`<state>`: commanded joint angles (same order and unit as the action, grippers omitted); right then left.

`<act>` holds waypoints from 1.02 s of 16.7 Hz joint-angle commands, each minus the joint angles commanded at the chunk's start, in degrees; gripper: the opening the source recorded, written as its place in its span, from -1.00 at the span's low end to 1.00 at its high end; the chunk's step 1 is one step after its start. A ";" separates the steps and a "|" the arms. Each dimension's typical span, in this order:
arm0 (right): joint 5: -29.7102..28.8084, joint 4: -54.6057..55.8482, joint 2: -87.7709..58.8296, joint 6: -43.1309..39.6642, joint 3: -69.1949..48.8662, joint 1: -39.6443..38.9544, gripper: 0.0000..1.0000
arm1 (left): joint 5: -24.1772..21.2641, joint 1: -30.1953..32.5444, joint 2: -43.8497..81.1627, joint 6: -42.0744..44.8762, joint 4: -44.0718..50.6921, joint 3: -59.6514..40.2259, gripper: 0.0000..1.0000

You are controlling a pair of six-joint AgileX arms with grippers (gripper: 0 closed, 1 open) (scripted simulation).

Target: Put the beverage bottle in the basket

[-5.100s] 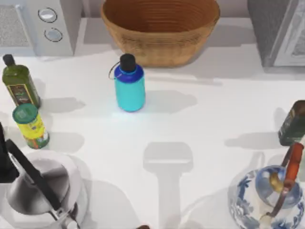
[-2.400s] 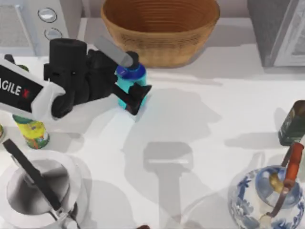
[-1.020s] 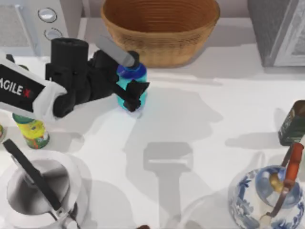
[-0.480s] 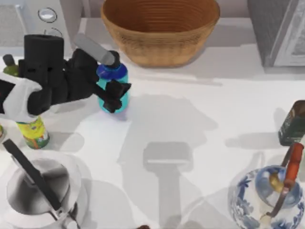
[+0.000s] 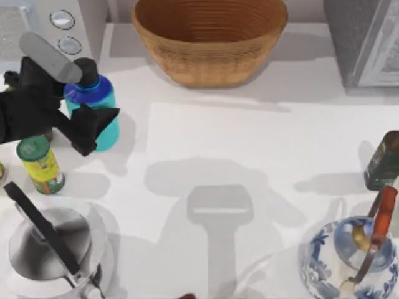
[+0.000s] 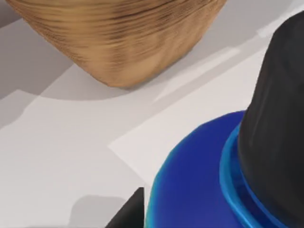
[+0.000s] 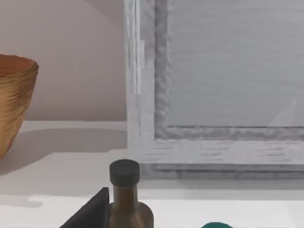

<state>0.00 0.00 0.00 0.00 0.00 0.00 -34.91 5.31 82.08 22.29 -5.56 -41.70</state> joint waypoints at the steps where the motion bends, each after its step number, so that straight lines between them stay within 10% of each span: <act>1: 0.00 0.00 0.00 0.00 0.00 0.00 1.00 | -0.69 -0.34 -1.15 0.56 0.88 0.49 -1.00; 9: 0.00 0.00 0.00 0.00 0.00 0.00 1.00 | 0.25 0.30 -0.36 0.20 1.99 -1.19 -1.00; 17: 0.00 0.00 0.00 0.00 0.00 0.00 1.00 | 17.22 8.23 17.52 -9.48 14.54 -31.71 -1.00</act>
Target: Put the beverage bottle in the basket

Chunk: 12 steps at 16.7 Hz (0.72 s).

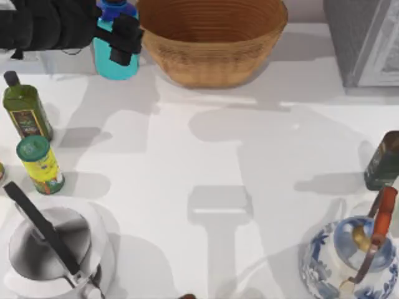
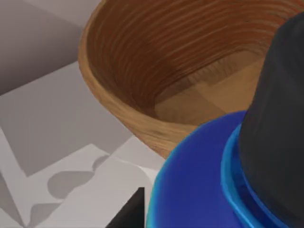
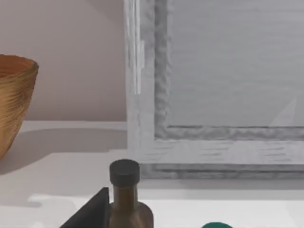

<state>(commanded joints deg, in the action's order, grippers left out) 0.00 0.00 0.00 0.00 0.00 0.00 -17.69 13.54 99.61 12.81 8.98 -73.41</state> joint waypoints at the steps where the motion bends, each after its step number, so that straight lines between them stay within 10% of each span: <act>1: 0.00 0.00 0.00 0.00 0.00 0.00 1.00 | 2.99 1.47 2.88 -1.65 2.09 -6.02 -1.00; 12: 0.00 0.00 0.00 0.00 0.00 0.00 1.00 | 38.35 17.87 32.08 -21.50 25.35 -63.45 -1.00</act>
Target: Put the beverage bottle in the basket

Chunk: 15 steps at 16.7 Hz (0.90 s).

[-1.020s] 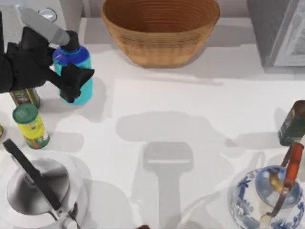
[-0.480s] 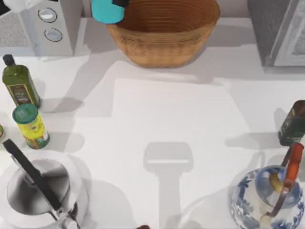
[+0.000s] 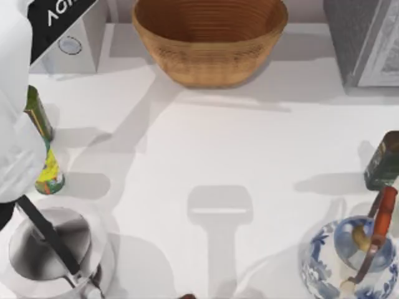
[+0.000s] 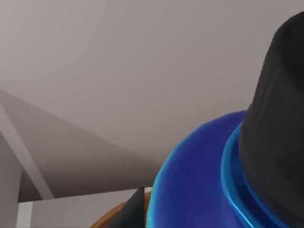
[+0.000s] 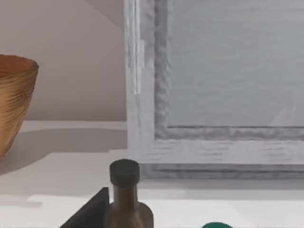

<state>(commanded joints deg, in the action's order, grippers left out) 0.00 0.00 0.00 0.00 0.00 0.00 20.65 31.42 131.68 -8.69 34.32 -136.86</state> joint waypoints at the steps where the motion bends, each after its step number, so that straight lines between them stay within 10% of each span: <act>1: 0.00 0.00 0.00 0.00 0.00 0.00 1.00 | 2.56 1.17 1.78 -1.45 1.69 -3.90 -1.00; 6: 0.00 0.00 0.00 0.00 0.00 0.00 1.00 | 10.75 4.90 7.08 -6.14 7.01 -15.16 -1.00; 15: 0.00 0.00 0.00 0.00 0.00 0.00 1.00 | 10.81 4.39 10.23 -6.13 7.04 -16.99 -1.00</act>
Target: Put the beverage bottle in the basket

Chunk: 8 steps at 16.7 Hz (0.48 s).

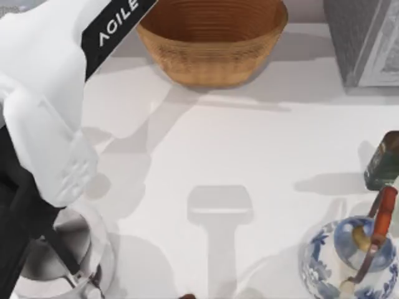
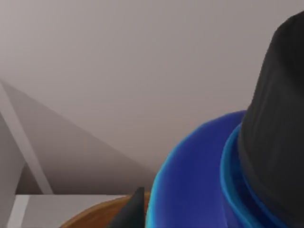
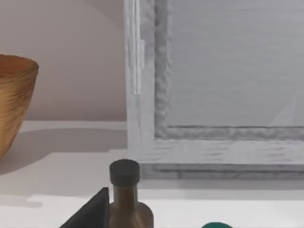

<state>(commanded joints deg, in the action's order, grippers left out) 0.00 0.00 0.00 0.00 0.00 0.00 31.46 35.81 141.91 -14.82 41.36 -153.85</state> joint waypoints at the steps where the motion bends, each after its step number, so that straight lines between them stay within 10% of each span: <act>1: 0.00 0.00 0.00 0.00 0.00 0.00 1.00 | -0.25 -0.24 1.35 0.12 -0.02 -1.71 -1.00; 8: 0.00 0.00 0.00 0.00 0.00 0.00 1.00 | -2.02 -1.86 10.32 1.00 -0.15 -12.11 -1.00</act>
<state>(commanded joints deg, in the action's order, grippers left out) 0.00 0.00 0.00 0.00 0.00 0.00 29.44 33.95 152.22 -13.82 41.22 -165.96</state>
